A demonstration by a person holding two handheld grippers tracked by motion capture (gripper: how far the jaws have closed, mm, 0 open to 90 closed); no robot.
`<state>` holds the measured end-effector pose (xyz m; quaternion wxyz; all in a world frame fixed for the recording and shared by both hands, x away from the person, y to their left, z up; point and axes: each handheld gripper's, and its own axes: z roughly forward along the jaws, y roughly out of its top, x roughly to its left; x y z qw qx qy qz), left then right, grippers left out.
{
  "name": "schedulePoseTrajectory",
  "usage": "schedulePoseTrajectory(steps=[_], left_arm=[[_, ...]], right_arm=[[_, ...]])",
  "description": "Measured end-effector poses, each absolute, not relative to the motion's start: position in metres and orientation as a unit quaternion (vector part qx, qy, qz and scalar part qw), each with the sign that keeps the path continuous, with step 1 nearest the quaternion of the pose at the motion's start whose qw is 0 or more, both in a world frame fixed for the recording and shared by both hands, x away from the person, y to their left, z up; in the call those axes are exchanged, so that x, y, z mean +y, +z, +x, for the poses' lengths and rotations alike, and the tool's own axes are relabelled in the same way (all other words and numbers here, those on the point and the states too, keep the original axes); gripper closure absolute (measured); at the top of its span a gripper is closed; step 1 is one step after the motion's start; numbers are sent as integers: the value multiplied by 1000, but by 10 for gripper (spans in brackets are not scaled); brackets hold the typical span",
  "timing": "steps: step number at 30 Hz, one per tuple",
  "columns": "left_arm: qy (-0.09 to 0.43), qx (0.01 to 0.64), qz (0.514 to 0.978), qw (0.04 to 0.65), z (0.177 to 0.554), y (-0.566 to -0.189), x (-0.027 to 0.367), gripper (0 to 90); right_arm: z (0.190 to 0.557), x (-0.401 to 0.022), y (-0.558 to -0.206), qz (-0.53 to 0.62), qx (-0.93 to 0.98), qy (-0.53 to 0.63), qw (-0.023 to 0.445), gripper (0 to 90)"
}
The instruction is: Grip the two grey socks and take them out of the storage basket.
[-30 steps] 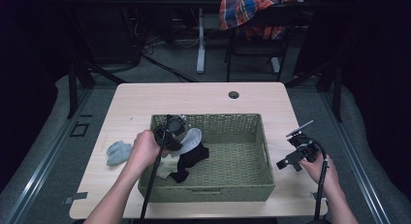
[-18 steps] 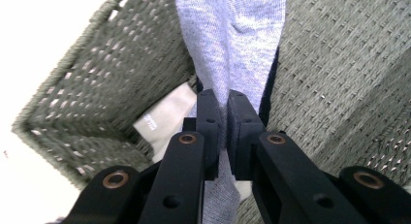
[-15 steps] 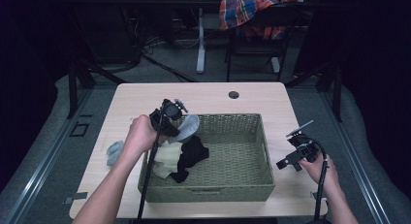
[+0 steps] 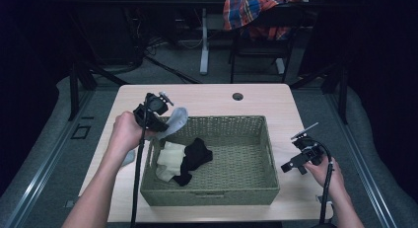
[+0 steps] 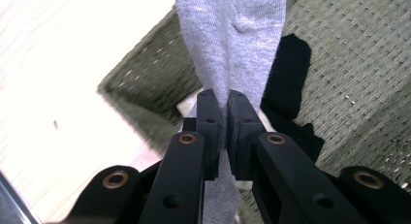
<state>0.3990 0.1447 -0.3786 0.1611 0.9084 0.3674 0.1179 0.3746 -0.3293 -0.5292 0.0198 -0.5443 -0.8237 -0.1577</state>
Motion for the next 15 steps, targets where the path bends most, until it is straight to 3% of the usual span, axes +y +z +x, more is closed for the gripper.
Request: schedulePoseTrajectory(steps=[15], left_arm=[[131,433,876,166,391,-374,210,856]], right_arm=[[375,-330,-528,-540,-828,-148,21,12]])
